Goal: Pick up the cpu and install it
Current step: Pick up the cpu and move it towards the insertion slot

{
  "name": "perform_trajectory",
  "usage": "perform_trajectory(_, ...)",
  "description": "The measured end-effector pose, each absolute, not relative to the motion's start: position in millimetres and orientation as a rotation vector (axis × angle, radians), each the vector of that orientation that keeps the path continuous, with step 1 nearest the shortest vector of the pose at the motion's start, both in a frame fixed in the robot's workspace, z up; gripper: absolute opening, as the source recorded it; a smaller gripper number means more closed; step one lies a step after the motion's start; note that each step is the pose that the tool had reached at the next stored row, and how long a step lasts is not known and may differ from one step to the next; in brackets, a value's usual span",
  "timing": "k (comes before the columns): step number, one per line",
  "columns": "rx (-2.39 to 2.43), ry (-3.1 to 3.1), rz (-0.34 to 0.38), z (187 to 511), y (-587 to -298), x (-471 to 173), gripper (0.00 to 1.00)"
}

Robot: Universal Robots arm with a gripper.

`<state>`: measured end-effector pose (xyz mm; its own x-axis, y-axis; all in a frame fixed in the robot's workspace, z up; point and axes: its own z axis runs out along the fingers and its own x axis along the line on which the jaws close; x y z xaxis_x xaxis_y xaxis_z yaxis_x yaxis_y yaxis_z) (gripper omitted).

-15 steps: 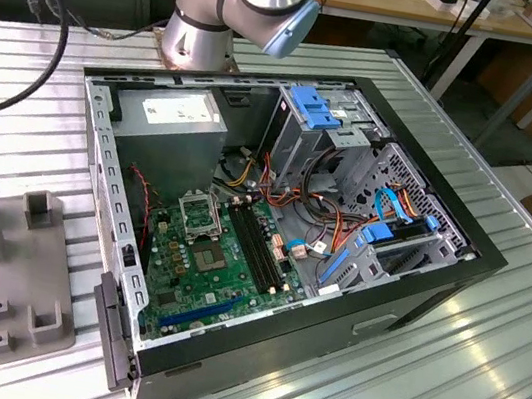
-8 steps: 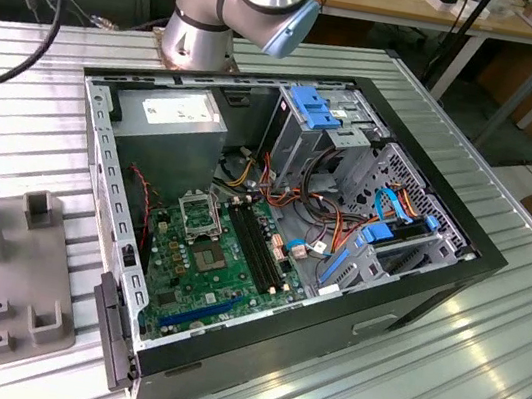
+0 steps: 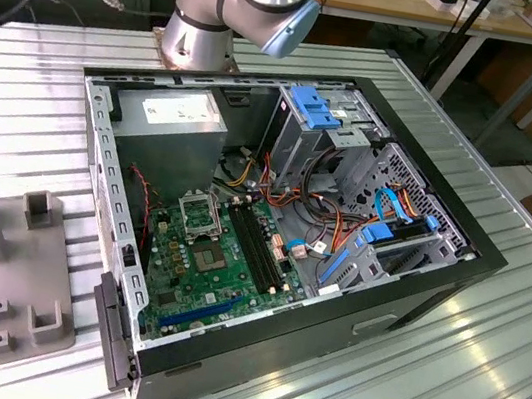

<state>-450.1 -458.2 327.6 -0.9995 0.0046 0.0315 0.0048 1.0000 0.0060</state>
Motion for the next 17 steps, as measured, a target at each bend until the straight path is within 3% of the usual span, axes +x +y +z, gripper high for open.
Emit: perform_trajectory(17,-0.008,-3.11,0.008,377,-458,-450,0.47)
